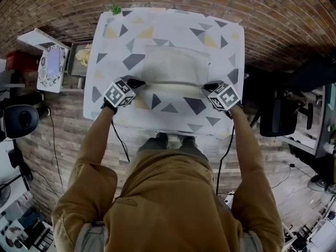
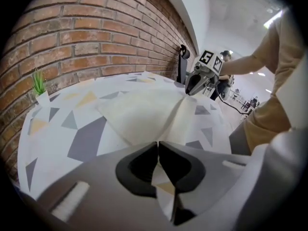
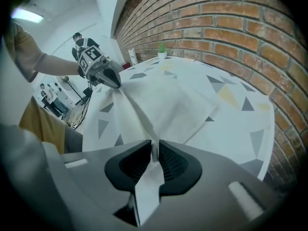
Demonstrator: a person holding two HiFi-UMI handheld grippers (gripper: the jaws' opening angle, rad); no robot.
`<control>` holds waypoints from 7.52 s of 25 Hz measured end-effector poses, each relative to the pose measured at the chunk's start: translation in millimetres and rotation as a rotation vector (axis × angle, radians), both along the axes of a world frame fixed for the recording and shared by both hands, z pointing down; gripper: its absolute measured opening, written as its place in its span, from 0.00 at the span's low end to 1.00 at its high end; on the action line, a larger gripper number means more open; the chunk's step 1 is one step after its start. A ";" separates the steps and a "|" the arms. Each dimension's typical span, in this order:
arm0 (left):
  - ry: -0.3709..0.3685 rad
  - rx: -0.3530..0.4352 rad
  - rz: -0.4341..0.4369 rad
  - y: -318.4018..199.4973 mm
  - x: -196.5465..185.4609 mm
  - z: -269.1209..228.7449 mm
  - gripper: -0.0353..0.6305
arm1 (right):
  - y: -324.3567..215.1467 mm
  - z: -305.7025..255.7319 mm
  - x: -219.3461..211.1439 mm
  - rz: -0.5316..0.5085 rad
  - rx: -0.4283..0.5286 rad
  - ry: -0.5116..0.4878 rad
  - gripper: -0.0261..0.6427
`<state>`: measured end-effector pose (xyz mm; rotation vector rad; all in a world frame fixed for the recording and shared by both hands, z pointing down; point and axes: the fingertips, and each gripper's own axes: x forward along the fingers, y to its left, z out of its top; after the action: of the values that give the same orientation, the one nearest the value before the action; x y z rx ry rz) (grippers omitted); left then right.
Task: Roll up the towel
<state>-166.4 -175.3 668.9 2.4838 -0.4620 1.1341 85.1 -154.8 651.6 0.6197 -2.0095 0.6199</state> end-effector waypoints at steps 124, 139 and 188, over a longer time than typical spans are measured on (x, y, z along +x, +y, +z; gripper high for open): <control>-0.212 0.138 0.009 -53.6 21.3 4.6 0.18 | -22.1 9.6 16.3 -0.013 0.063 0.135 0.09; -0.132 0.387 -0.275 -58.7 -17.3 -29.6 0.44 | -31.6 -20.2 45.5 0.223 0.360 0.119 0.40; -0.272 0.319 0.126 16.6 13.0 15.9 0.20 | 32.7 25.5 -0.2 -0.228 0.411 0.399 0.10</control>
<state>-153.4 -158.7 684.8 2.6670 -0.6105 1.5684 84.9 -122.1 677.1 0.6796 -1.7959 -0.0604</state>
